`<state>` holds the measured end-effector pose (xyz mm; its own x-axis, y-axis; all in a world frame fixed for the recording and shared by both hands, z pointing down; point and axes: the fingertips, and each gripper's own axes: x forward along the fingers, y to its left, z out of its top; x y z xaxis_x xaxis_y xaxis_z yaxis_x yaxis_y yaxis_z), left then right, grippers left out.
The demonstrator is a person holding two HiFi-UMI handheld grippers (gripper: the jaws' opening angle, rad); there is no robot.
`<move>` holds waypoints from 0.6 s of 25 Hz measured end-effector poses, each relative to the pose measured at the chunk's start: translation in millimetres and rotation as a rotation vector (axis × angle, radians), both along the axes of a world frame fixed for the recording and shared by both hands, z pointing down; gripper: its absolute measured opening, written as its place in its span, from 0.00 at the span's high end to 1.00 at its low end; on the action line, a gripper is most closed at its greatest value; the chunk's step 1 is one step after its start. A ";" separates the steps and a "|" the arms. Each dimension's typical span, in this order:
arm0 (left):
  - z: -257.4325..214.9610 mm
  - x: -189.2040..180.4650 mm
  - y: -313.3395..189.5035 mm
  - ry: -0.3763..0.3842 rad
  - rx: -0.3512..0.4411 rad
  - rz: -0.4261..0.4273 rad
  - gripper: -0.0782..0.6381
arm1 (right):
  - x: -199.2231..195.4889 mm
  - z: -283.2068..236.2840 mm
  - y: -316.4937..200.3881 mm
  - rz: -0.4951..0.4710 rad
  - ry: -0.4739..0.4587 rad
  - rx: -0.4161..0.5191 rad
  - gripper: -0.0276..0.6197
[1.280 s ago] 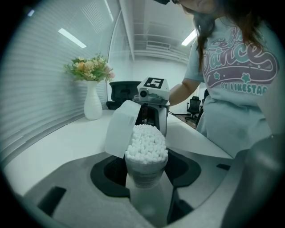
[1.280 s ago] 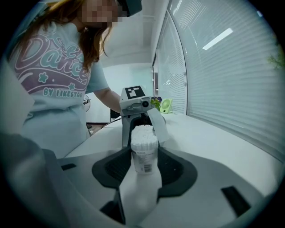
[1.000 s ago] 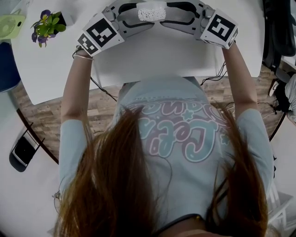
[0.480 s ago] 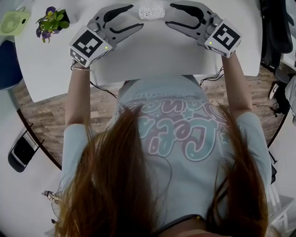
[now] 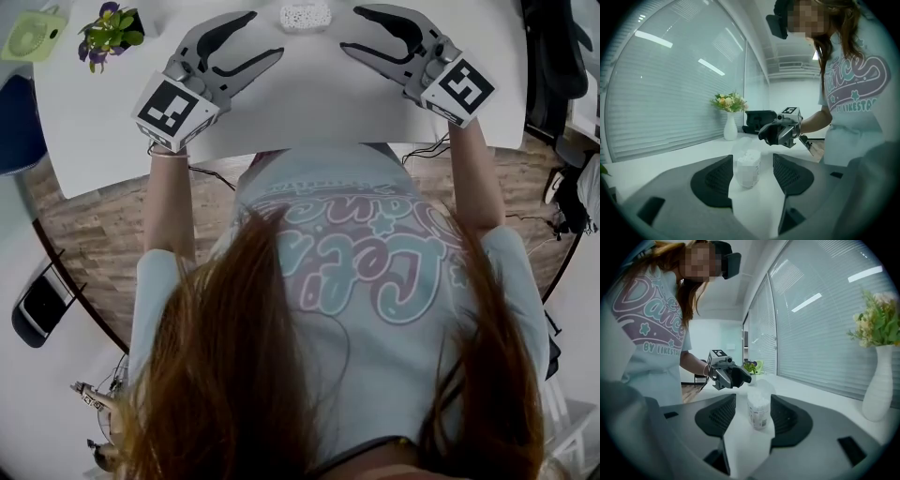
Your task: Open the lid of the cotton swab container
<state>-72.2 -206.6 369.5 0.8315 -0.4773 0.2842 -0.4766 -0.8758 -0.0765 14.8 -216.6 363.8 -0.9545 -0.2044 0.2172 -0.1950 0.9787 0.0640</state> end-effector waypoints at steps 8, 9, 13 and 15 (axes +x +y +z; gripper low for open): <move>-26.8 -0.1 12.5 0.039 0.057 -0.040 0.56 | 4.7 -23.2 11.2 0.034 -0.049 0.015 0.61; -30.6 0.7 13.7 0.041 0.066 -0.043 0.56 | 5.3 -26.0 12.3 0.036 -0.052 0.021 0.62; -47.6 6.0 18.3 0.068 0.081 -0.057 0.56 | 8.9 -42.0 16.3 0.044 -0.090 0.037 0.61; -56.3 6.8 20.6 0.081 0.083 -0.067 0.56 | 10.3 -50.1 17.4 0.046 -0.105 0.047 0.62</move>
